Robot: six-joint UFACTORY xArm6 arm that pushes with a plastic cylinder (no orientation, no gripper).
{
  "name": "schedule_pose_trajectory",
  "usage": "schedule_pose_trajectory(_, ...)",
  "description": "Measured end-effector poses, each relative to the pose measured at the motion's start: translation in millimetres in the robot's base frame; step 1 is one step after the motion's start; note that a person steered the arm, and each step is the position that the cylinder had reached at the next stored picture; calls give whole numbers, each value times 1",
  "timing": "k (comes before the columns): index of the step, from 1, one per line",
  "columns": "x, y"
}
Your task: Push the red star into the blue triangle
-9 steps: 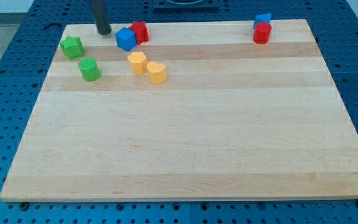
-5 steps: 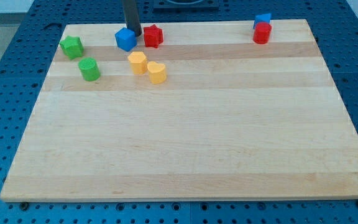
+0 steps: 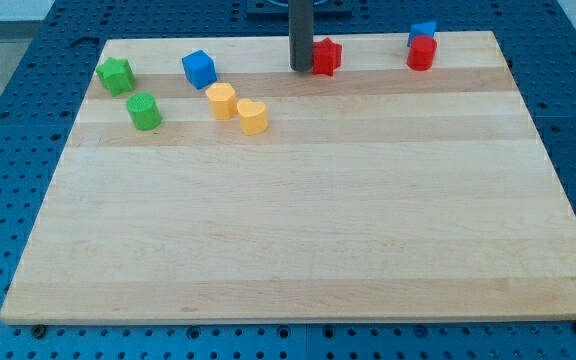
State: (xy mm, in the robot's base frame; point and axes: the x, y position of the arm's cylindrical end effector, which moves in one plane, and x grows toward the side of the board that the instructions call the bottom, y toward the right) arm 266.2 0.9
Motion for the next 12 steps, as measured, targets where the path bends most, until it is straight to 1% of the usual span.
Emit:
schedule_pose_trajectory(1, 2, 19)
schedule_pose_trajectory(3, -30, 90)
schedule_pose_trajectory(4, -22, 91)
schedule_pose_trajectory(5, -13, 63)
schedule_pose_trajectory(6, -29, 33)
schedule_pose_trajectory(7, -58, 28)
schedule_pose_trajectory(8, -74, 46)
schedule_pose_trajectory(10, -73, 120)
schedule_pose_trajectory(11, -73, 126)
schedule_pose_trajectory(12, -73, 79)
